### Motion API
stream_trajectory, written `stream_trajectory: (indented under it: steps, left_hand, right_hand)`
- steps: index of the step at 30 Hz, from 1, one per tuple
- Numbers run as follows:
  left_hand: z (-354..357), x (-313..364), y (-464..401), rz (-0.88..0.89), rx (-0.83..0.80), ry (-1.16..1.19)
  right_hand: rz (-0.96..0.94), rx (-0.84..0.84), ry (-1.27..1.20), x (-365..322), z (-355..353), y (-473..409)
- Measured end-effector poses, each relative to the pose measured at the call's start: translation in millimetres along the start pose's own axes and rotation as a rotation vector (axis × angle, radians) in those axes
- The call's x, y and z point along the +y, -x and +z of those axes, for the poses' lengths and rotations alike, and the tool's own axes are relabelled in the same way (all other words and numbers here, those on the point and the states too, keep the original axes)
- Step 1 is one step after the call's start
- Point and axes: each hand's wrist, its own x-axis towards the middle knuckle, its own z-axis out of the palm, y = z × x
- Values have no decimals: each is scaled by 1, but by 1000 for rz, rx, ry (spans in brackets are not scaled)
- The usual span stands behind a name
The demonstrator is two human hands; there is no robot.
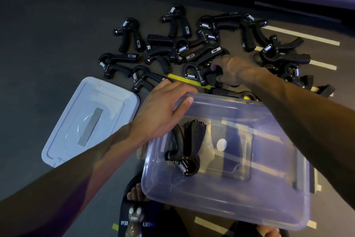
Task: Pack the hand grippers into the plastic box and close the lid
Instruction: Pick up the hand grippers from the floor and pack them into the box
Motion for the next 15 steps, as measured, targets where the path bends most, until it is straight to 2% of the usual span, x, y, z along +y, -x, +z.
stream_trajectory:
  steps: [8,15]
  left_hand:
    - [-1,2,0,-4,0,12]
    - [0,2,1,-21,-6,14]
  right_hand:
    - [-55,49,46,1,3,-6]
    - [-287,239,-108,6,1,16]
